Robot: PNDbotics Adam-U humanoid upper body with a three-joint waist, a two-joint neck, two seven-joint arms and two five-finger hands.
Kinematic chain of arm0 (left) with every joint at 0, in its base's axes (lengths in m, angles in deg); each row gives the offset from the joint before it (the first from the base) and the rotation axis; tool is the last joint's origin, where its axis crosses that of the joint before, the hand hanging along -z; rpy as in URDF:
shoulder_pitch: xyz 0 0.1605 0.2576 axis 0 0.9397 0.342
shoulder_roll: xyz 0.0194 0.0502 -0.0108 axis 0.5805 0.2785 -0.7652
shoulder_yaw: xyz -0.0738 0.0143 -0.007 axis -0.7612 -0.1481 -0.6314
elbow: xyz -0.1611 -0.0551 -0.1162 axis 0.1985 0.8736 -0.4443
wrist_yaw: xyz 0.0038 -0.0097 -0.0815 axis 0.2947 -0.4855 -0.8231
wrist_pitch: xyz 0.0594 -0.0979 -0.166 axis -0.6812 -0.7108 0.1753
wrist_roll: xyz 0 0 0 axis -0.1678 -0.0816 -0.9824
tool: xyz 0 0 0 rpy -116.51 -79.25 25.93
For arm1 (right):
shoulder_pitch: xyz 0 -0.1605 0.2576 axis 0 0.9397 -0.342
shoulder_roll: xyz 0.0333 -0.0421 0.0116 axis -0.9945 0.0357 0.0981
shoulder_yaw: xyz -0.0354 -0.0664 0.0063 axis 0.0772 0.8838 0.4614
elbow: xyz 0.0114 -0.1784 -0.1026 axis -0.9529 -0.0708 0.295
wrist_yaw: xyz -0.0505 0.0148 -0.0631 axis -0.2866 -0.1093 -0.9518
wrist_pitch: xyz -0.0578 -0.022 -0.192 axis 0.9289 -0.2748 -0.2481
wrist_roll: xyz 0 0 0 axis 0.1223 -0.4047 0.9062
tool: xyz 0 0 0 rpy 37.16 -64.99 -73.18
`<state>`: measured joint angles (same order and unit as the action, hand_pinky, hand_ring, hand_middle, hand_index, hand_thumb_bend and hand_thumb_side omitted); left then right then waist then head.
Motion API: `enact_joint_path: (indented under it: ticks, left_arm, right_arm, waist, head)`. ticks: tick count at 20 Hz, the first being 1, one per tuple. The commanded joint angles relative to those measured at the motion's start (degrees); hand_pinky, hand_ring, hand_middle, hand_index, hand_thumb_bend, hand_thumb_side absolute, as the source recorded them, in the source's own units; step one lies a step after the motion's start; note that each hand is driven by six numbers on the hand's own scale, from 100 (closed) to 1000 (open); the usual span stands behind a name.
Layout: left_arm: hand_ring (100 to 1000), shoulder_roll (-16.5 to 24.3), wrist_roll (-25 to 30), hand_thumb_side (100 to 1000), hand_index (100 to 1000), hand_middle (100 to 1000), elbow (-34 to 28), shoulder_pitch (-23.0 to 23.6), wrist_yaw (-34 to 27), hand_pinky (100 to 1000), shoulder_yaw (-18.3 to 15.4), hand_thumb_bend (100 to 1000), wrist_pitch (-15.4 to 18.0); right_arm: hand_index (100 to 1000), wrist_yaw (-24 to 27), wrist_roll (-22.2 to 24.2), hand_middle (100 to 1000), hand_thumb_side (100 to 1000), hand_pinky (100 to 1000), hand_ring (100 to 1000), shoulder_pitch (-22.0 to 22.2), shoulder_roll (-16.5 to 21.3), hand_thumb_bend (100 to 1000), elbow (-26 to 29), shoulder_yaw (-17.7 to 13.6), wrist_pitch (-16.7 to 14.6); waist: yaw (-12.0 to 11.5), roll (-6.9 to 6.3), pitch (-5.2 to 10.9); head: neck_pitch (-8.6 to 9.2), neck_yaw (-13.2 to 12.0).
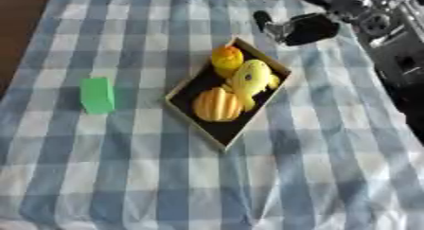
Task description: Pick up objects on the table and place them in the box.
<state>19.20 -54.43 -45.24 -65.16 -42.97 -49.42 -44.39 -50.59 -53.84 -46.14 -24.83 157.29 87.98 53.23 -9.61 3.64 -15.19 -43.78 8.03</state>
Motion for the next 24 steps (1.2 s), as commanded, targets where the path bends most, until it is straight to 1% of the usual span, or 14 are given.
enact_joint_path:
  ticks: [1,3,5,7,11,14,17,18,19,20,21,22,23,24]
  left_arm:
    - [863,3.0,-0.1,692,819,718,-0.9,-0.9,1.9,707,-0.4,100,0.4]
    - [862,4.7,0.0,654,821,719,-0.9,-1.6,3.7,708,-0.2,100,0.5]
    - [863,7.4,0.5,589,828,725,-0.9,-2.7,6.9,714,0.1,100,0.6]
    - [867,11.2,1.4,542,841,735,-0.3,-4.2,11.3,723,0.9,105,0.2]
    - [884,20.0,6.0,476,882,765,1.8,-8.3,20.4,762,3.7,210,-1.2]
    - [899,26.6,12.2,456,902,786,4.2,-12.2,24.5,786,6.7,259,-2.3]
    - [939,31.2,19.9,412,912,819,7.9,-15.7,27.2,847,9.9,374,-3.1]
    - [939,32.0,22.6,412,912,819,9.3,-16.8,27.7,847,10.8,374,-3.3]
    - [945,32.5,24.9,386,911,820,10.6,-17.7,28.1,858,11.5,406,-3.5]
    - [954,32.9,27.4,365,917,822,12.1,-18.6,28.4,879,12.4,471,-3.8]
    - [956,33.1,30.5,362,918,824,14.0,-19.8,28.7,884,13.7,489,-4.2]
    - [955,32.9,33.6,350,918,822,15.8,-21.2,29.1,886,14.9,507,-4.5]
    - [952,32.6,36.3,321,919,819,17.5,-22.5,29.6,893,15.7,552,-4.7]
    - [952,32.2,38.4,319,920,819,19.1,-23.8,30.5,894,16.5,555,-4.9]
  right_arm:
    - [918,4.0,-5.1,880,393,939,1000,1.3,4.5,100,8.3,-3.7,4.9]
    - [891,6.9,-8.8,840,374,928,993,3.1,5.9,100,11.8,-5.5,7.4]
    - [888,9.6,-12.7,834,360,925,988,4.6,7.1,100,13.0,-7.1,7.9]
    - [885,11.0,-15.4,828,336,924,984,6.1,8.2,100,13.3,-8.8,6.9]
    - [874,12.0,-19.7,814,310,920,972,9.6,10.1,100,13.4,-12.0,4.8]
    - [875,11.7,-23.6,816,302,919,970,12.5,11.5,100,13.4,-14.5,4.2]
    - [873,11.5,-26.3,812,320,916,966,14.4,11.9,100,13.4,-16.3,4.1]
    - [873,11.6,-26.8,812,320,916,966,14.8,12.0,100,13.4,-16.6,4.1]
    - [872,11.6,-27.2,811,328,916,966,15.1,12.0,100,13.4,-16.6,4.2]
    - [871,11.6,-27.3,808,343,915,966,15.2,12.0,100,13.4,-16.6,4.3]
    - [870,11.7,-27.3,807,349,914,966,15.2,11.8,100,13.4,-16.4,4.4]
    - [870,11.8,-27.2,806,352,914,965,15.1,11.7,100,13.4,-16.3,4.5]
    - [868,11.9,-27.1,804,357,913,964,15.0,11.5,100,13.4,-16.2,4.6]
    - [868,12.0,-26.9,804,358,913,965,14.9,11.4,100,13.4,-16.0,4.7]
  waist:
    - [0.3,-0.74,0.35]
    - [0.5,-0.96,0.3]
    - [0.7,-1.21,0.26]
    - [1.0,-1.46,0.22]
    - [1.6,-1.87,0.13]
    - [2.0,-2.13,0.11]
    - [2.4,-2.42,0.21]
    - [2.5,-2.48,0.25]
    - [2.5,-2.54,0.27]
    - [2.6,-2.64,0.3]
    - [2.7,-2.79,0.33]
    - [2.7,-2.91,0.36]
    - [2.7,-3.02,0.38]
    - [2.7,-3.1,0.4]
  head:
    - [0.47,-0.4]
    - [0.5,-0.6]
    - [0.48,-0.8]
    - [0.49,-1.1]
    - [0.26,-1.7]
    - [0.03,-2.4]
    - [-0.28,-3.2]
    - [-0.31,-3.3]
    - [-0.32,-3.4]
    - [-0.33,-3.4]
    - [-0.33,-3.5]
    - [-0.33,-3.5]
    - [-0.33,-3.5]
    - [-0.34,-3.5]
